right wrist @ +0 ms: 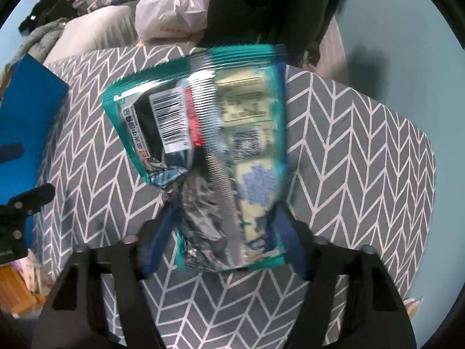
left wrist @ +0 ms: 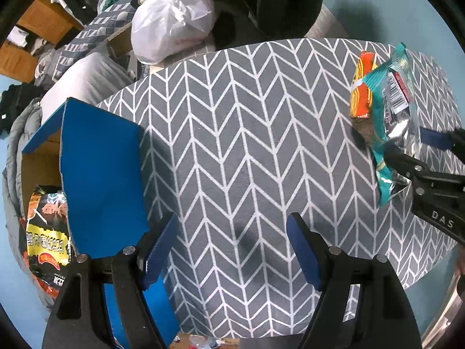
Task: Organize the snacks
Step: 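Grasp the orange-red chip bag with the left gripper while the right grasps the teal-silver bag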
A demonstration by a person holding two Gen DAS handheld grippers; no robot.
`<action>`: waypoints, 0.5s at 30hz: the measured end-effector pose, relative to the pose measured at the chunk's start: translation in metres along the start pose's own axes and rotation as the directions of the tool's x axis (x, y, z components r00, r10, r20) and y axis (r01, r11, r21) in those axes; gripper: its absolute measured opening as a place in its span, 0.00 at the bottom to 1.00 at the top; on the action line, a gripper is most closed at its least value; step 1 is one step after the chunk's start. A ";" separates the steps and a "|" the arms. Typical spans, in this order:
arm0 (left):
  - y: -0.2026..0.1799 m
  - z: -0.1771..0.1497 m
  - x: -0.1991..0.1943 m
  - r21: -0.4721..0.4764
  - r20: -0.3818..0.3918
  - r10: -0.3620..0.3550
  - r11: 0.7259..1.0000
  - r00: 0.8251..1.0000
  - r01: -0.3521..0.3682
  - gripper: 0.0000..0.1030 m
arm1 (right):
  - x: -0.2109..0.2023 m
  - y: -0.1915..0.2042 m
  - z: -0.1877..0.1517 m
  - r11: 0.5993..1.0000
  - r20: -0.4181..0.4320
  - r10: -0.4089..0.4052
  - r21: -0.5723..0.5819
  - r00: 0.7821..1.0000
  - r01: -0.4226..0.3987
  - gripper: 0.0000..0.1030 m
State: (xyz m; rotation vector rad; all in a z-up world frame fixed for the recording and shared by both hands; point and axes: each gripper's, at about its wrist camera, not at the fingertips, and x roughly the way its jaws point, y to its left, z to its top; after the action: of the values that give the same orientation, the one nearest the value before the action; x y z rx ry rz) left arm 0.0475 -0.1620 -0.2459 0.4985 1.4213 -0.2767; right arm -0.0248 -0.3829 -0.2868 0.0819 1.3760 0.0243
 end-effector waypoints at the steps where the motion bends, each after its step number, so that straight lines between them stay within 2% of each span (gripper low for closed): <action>1: -0.002 0.001 0.000 0.000 0.001 -0.003 1.000 1.000 0.003 0.76 | -0.002 -0.003 -0.002 1.000 0.003 0.013 0.010 1.000 -0.013 0.59; 2: -0.003 0.002 -0.002 0.000 0.002 -0.006 1.000 1.000 0.006 0.76 | -0.004 -0.006 -0.005 0.999 0.004 0.031 0.020 0.999 -0.032 0.57; 3: -0.006 0.004 -0.002 0.003 0.003 -0.009 1.000 1.000 0.009 0.76 | -0.007 -0.009 -0.008 0.998 0.009 0.050 0.030 0.999 -0.050 0.50; 10: -0.023 0.015 -0.008 0.018 0.005 -0.038 0.999 0.999 0.038 0.76 | -0.032 -0.045 -0.024 0.987 0.029 0.062 0.145 0.998 -0.065 0.50; 15: -0.043 0.025 -0.013 0.034 0.002 -0.059 0.998 0.998 0.059 0.76 | -0.038 -0.070 -0.038 0.981 -0.002 0.013 0.191 1.000 -0.012 0.50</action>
State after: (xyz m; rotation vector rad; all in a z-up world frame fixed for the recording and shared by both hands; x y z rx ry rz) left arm 0.0472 -0.2125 -0.2385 0.4838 1.4322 -0.3493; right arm -0.0721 -0.4536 -0.2616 0.2519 1.3785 -0.0977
